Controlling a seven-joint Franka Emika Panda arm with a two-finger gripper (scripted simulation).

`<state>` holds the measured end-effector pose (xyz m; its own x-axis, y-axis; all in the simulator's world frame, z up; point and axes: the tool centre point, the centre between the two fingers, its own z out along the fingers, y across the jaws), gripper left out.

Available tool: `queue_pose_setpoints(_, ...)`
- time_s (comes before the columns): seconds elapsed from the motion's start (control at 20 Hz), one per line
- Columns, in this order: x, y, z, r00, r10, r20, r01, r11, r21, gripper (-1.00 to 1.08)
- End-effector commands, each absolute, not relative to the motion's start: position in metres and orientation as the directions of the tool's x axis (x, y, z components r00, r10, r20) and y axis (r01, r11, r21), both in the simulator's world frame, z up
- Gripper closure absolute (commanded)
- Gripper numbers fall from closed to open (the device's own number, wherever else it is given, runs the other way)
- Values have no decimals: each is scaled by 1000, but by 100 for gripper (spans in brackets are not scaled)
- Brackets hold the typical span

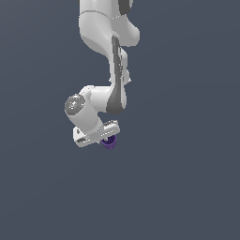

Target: Pick up the object and move it to a goal position.

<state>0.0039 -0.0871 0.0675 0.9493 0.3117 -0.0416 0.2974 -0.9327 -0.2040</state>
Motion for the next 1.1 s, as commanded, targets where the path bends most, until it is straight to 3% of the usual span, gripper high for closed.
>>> queue_pose_setpoints(0.0, 3, -86, 73, 949, 312, -40, 298, -933, -203, 108)
queue_pose_setpoints(0.45, -12, -76, 118, 949, 312, -40, 298, -933, -202, 108)
queue_pose_setpoints(1.05, -47, -50, 230, 949, 312, -40, 298, -933, -202, 108)
